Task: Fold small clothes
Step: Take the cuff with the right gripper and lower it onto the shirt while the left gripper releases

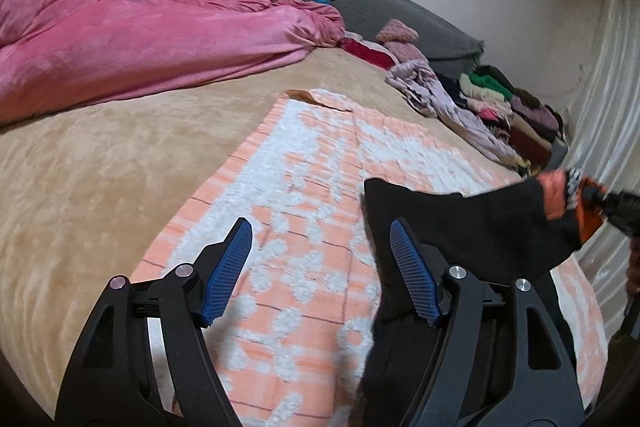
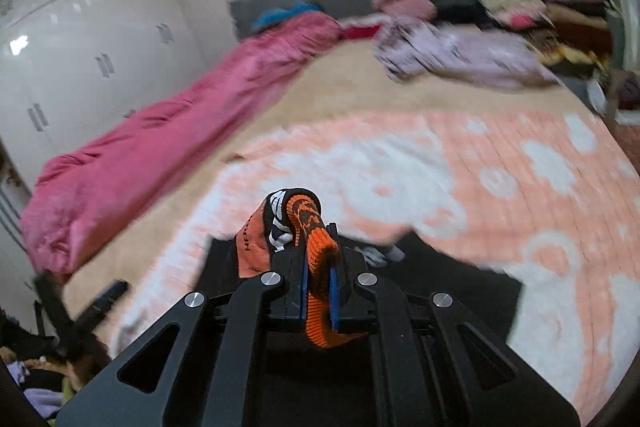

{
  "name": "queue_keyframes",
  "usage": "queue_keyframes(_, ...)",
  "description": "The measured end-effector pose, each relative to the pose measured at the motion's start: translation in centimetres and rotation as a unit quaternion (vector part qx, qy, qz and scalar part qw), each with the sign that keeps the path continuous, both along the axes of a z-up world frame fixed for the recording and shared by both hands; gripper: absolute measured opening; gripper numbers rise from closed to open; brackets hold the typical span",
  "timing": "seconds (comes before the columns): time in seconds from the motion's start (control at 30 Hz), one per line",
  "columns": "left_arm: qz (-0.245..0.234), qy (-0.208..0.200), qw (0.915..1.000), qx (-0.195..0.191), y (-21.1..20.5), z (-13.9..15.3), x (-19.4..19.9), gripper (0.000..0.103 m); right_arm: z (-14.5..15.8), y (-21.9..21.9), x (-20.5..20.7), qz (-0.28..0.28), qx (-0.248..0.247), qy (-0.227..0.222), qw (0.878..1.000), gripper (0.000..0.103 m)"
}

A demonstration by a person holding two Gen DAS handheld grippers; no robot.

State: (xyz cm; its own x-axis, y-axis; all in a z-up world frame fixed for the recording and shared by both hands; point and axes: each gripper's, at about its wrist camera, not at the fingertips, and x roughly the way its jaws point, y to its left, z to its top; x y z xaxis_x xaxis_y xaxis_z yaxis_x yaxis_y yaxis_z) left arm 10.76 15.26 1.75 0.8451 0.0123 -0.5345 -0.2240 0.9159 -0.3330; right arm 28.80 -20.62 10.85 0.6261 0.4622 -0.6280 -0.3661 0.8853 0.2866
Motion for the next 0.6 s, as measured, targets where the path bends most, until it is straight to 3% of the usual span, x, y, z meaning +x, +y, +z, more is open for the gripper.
queue_keyframes(0.3, -0.044, 0.017, 0.9989, 0.006, -2.8, 0.2, 1.6, 0.066, -8.9, -3.0, 1.4, -0.052, -0.028, 0.091, 0.994, 0.007)
queue_keyframes(0.47, -0.082, 0.028, 0.9962, 0.009, -6.2, 1.7, 4.2, 0.068, -11.0, -3.6, 1.6, -0.075, -0.046, 0.109, 0.990, 0.012)
queue_keyframes(0.6, -0.122, 0.051, 0.9906, 0.034, -9.8, 1.8, 7.8, 0.072, -11.6, -5.3, 1.5, -0.097, -0.024, 0.118, 0.988, 0.020)
